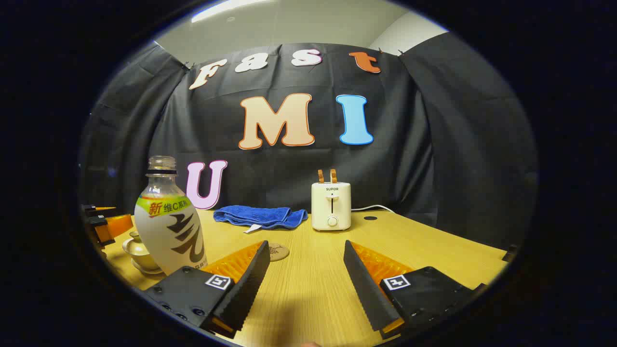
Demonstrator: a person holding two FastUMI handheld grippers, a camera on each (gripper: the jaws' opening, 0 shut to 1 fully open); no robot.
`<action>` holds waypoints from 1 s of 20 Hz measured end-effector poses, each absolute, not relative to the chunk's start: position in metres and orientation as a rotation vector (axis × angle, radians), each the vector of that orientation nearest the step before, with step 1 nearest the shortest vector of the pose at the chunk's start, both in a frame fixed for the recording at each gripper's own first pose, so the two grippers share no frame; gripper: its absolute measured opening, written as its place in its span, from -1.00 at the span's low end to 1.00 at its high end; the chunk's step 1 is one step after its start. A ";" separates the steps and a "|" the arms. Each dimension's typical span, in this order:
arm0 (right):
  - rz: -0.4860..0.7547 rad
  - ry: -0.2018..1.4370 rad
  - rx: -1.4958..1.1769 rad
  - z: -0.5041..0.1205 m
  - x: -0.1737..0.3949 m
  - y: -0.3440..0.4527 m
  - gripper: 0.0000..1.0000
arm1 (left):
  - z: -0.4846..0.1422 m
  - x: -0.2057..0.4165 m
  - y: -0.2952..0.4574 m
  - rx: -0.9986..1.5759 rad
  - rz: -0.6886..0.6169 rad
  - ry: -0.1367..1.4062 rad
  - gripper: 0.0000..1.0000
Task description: Open the teacup lid with one hand, grasp the water bottle and pour water into the teacup with the other hand; after pouring, place the water bottle on the coaster and then close the teacup lid.
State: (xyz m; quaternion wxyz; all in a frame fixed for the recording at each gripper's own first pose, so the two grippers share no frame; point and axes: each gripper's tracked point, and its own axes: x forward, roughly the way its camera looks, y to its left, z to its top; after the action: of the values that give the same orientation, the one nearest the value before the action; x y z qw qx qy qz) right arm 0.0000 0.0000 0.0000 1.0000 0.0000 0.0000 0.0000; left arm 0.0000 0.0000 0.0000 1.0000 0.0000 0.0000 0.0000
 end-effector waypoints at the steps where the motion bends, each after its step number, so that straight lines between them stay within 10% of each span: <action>1: -0.002 0.006 0.001 -0.002 0.000 -0.001 0.95 | -0.001 0.000 0.001 -0.001 0.000 0.001 0.89; 20: -0.014 0.002 0.000 -0.001 0.001 -0.002 0.95 | -0.001 0.002 -0.001 -0.005 -0.001 0.004 0.90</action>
State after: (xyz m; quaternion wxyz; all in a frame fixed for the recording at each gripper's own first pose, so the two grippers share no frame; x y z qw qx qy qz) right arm 0.0014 -0.0015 -0.0006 1.0000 0.0001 0.0010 -0.0068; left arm 0.0019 -0.0012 -0.0012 1.0000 -0.0023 0.0018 -0.0006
